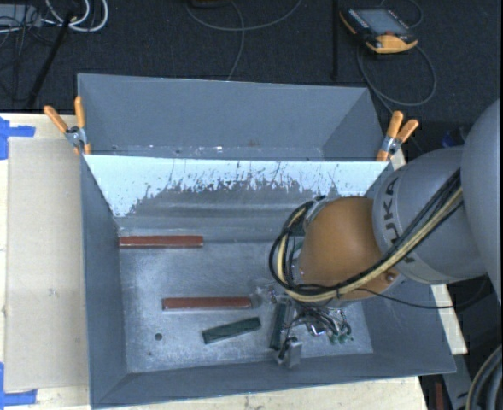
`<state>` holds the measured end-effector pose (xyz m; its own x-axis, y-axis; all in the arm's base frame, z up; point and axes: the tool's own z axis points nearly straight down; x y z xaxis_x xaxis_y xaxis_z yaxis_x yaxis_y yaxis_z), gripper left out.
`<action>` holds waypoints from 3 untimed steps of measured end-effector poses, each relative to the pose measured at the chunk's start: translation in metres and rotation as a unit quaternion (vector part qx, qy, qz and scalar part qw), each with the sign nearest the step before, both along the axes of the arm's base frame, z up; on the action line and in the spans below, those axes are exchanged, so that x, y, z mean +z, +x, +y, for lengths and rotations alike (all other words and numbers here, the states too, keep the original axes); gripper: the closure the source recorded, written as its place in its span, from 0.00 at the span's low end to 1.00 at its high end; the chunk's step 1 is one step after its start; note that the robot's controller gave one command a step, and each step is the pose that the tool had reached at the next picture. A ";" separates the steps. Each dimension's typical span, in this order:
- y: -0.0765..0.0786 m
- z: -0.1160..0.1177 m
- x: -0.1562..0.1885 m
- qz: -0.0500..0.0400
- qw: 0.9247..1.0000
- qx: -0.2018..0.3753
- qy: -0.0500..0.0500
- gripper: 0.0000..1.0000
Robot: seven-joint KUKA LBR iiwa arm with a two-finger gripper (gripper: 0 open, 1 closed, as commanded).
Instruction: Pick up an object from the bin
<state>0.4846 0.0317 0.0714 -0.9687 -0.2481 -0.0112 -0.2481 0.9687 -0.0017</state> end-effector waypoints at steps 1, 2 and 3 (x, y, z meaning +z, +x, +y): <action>0.009 0.056 -0.002 0.004 1.000 0.024 0.001 0.00; 0.009 0.053 -0.002 0.005 1.000 0.023 0.000 1.00; 0.017 0.084 0.136 0.001 0.999 0.045 0.000 1.00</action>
Offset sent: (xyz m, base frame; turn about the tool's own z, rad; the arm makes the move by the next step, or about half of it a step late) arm 0.0084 0.0520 -0.0014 -0.0418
